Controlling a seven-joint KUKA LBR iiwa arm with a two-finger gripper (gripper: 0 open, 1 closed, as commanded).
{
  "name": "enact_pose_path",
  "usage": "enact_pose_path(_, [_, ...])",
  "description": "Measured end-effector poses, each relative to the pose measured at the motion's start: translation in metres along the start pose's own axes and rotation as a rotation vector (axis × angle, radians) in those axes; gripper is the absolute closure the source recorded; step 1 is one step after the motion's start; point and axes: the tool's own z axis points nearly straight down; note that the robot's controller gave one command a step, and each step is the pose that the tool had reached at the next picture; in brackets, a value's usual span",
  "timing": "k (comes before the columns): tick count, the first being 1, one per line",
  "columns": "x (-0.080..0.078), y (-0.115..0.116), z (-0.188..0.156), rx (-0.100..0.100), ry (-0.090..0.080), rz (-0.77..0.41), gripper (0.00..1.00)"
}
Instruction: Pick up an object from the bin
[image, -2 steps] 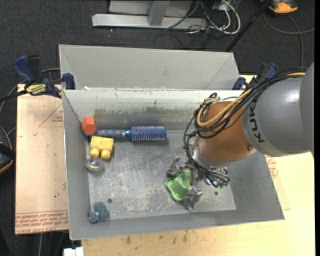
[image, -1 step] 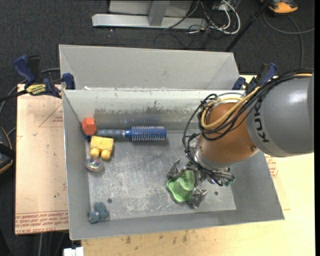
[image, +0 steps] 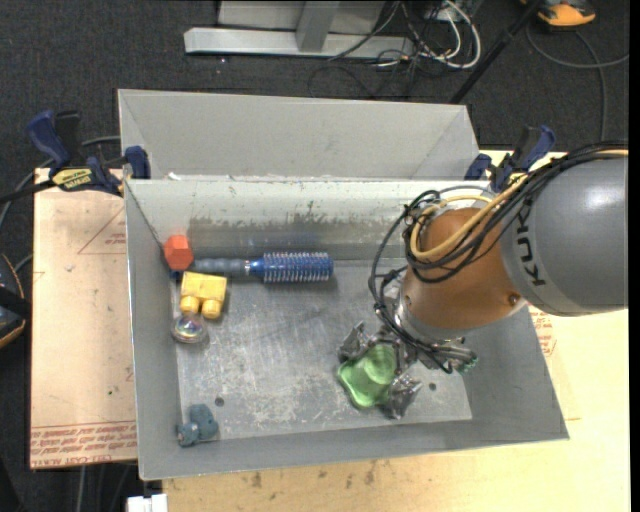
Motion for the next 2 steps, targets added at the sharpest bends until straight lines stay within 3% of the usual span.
enact_pose_path(1, [0.0,0.0,-0.001,0.001,0.0,-0.001,1.0])
enact_pose_path(2, [0.018,-0.076,-0.123,0.001,0.008,-0.335,1.0])
